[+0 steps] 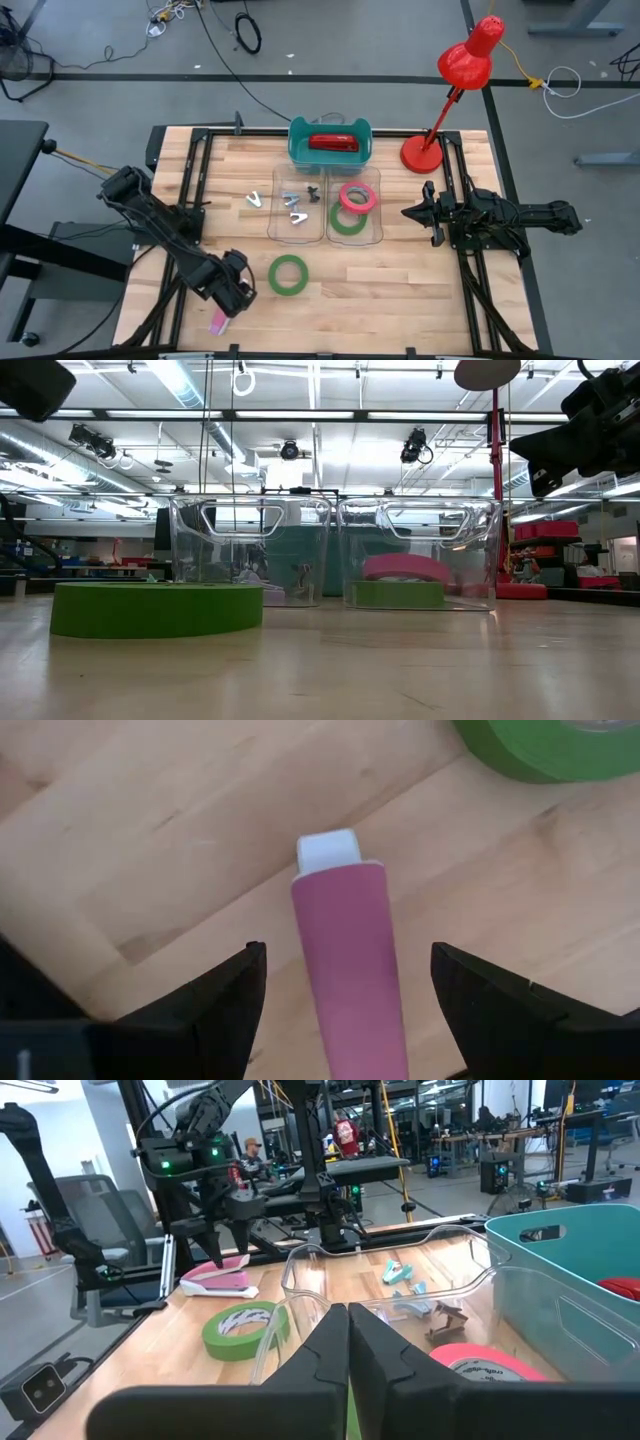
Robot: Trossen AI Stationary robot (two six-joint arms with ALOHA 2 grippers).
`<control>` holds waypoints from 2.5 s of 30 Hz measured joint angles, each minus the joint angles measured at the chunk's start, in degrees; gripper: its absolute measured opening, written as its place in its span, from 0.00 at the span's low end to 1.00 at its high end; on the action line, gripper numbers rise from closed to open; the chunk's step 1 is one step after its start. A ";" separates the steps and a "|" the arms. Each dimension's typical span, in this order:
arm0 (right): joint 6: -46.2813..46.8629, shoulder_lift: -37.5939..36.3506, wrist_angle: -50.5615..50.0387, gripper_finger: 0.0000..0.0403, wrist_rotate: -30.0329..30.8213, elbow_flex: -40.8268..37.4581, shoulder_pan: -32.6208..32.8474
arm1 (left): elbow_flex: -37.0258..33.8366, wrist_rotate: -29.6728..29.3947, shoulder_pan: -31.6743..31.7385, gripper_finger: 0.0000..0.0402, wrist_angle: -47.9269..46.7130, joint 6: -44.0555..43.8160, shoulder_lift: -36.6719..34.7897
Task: Pick and place Stapler, Stapler remover, tape
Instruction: Put the pink stapler into the blue bin
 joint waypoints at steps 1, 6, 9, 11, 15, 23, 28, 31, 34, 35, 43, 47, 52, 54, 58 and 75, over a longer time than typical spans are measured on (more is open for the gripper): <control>0.00 0.00 0.01 0.02 0.00 -0.01 0.00 | -0.67 0.00 0.00 0.71 1.09 0.00 0.00; 0.00 0.00 -0.01 0.02 -0.02 0.00 -0.01 | -3.64 0.42 0.00 0.71 4.82 0.15 0.02; 0.00 0.00 -0.01 0.02 0.00 0.01 0.00 | -5.33 1.51 0.00 0.71 6.05 0.17 0.00; 0.01 0.00 0.01 0.02 0.00 0.00 -0.01 | -6.23 2.29 0.00 0.71 6.40 0.17 0.02; 0.00 0.00 0.01 0.02 0.00 0.01 0.00 | -6.88 2.80 0.00 0.69 6.91 0.27 0.02; 0.00 0.01 -0.01 0.02 0.00 0.01 0.00 | -6.89 2.78 0.00 0.51 8.48 1.70 0.00; 0.00 0.00 0.00 0.02 0.00 0.00 0.00 | -6.89 2.78 0.02 0.39 9.15 1.68 0.02; 0.00 0.00 0.01 0.02 -0.01 0.00 -0.01 | -6.89 2.78 0.02 0.35 9.74 1.70 0.00; 0.00 0.00 -0.01 0.02 0.00 -0.01 0.00 | -6.91 2.75 0.02 0.34 10.17 1.78 0.01; 0.00 0.00 -0.01 0.02 0.00 -0.01 0.00 | -6.90 2.75 0.02 0.34 10.29 1.88 0.02; 0.00 0.00 0.01 0.02 -0.01 -0.01 -0.01 | -6.82 2.50 0.02 0.34 10.40 2.36 -0.01; 0.00 0.00 0.01 0.02 0.00 0.01 0.00 | -4.72 1.79 0.55 0.34 8.35 5.52 -0.18; 0.00 0.00 -0.01 0.02 0.00 -0.01 0.00 | -1.58 -0.39 1.94 0.35 4.82 8.96 -2.54; 0.00 0.00 0.01 0.02 0.00 0.01 0.00 | 0.10 -1.55 2.82 0.34 2.58 10.46 -3.61; 0.00 0.00 0.01 0.02 -0.01 0.00 0.00 | 3.67 -4.45 4.84 0.35 -2.83 13.98 -5.28; 0.00 0.01 0.01 0.02 -0.01 0.01 0.00 | 17.53 -13.09 23.31 0.35 -10.90 50.04 -7.72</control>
